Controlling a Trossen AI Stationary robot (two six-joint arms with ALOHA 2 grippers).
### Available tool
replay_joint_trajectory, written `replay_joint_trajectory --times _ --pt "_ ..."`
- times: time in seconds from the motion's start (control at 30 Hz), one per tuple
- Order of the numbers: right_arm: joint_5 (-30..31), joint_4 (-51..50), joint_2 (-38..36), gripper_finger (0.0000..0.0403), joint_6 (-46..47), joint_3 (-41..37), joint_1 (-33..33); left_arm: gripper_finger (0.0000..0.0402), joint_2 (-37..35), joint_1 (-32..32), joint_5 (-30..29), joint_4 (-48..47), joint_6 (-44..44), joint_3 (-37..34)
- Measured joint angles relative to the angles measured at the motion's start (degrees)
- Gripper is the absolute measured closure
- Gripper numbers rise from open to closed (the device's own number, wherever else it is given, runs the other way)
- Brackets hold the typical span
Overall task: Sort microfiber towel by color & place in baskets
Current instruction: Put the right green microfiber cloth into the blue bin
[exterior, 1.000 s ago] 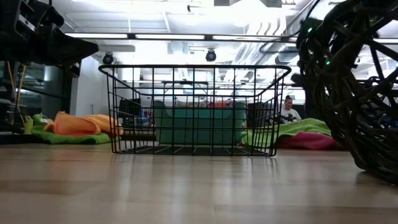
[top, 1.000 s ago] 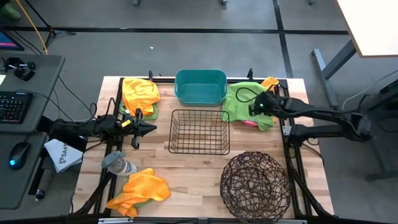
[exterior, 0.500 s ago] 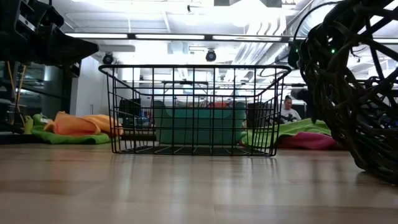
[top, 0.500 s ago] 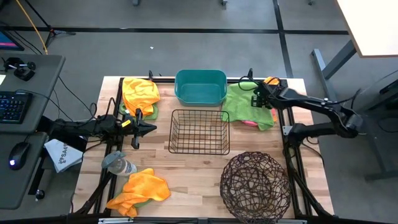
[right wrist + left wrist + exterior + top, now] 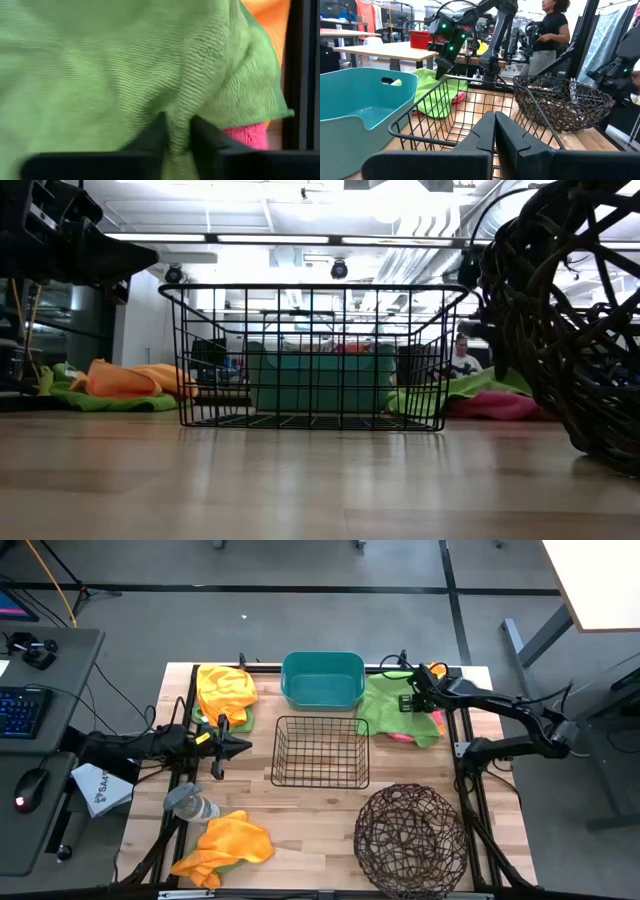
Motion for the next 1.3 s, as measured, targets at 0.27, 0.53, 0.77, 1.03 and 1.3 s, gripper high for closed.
replay_joint_trajectory --times 0.27,0.53,0.77,1.03,1.3 --pt "1.19 -6.72 -11.94 0.0398 -5.81 15.07 6.3 0.0402 -0.01 -0.01 0.02 -0.02 0.0 0.0" --pt "0.41 12.35 -18.33 0.04 -16.77 27.91 11.85 0.0401 0.0 0.0 0.02 -0.02 0.0 0.0" --pt "-7.65 32.43 -10.13 0.0402 -16.73 28.19 16.12 0.0401 0.0 0.0 0.02 -0.02 0.0 0.0" --pt "-9.88 42.23 5.55 0.0402 -15.52 28.17 17.9 0.0402 0.02 0.0 0.02 -0.01 0.0 0.0" --pt "-4.41 42.83 17.28 0.0403 -15.28 28.15 16.97 0.0402 0.01 -0.01 0.02 0.01 0.0 0.0"
